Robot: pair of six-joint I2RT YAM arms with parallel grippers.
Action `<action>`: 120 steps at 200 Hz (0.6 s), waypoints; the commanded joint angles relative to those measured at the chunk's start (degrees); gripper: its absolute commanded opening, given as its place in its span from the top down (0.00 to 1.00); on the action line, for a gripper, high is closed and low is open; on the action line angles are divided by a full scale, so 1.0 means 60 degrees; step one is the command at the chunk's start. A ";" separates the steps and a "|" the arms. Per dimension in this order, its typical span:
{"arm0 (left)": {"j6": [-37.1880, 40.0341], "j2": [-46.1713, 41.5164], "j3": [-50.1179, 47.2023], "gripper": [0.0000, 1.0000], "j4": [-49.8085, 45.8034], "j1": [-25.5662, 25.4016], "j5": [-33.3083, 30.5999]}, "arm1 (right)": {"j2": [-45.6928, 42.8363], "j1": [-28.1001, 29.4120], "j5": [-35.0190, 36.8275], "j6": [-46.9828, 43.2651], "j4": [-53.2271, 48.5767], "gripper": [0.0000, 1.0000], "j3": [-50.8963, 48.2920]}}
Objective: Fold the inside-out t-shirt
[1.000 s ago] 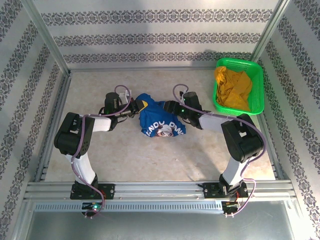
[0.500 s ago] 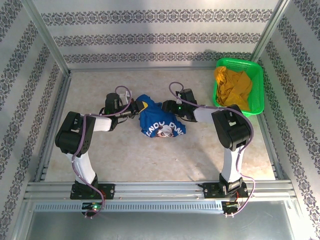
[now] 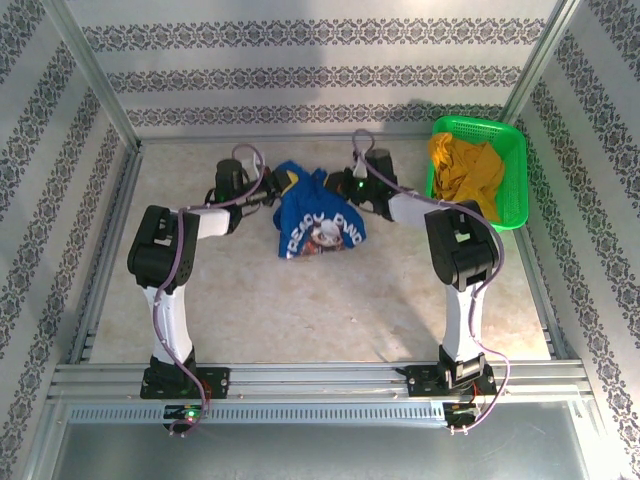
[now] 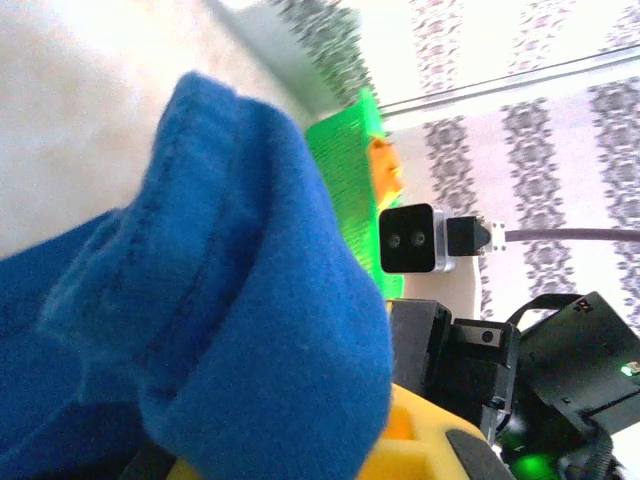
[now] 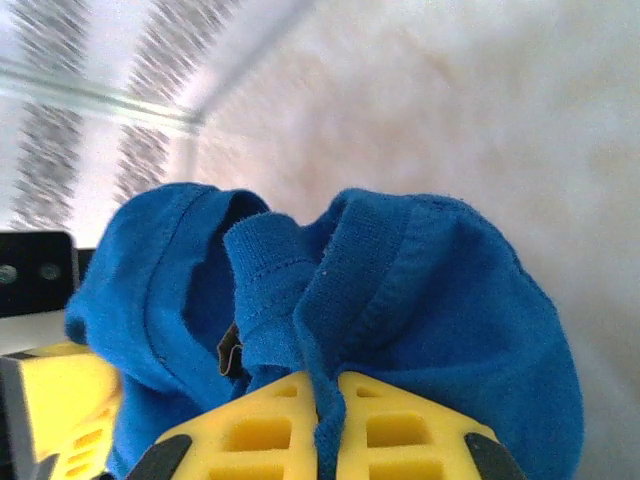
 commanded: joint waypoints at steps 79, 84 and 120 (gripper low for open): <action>0.0295 -0.2754 -0.3935 1.00 0.0452 -0.0003 -0.0023 | -0.3051 0.0498 0.0695 0.1083 0.2778 1.00 -0.5311; 0.0318 -0.2761 -0.4181 1.00 0.0544 -0.0004 -0.0121 | -0.3009 0.0542 0.0770 0.1131 0.2930 1.00 -0.5543; 0.1006 -0.2070 -0.3721 1.00 0.0009 -0.0016 -0.0164 | -0.2677 0.0460 0.1026 0.0862 0.3135 1.00 -0.5788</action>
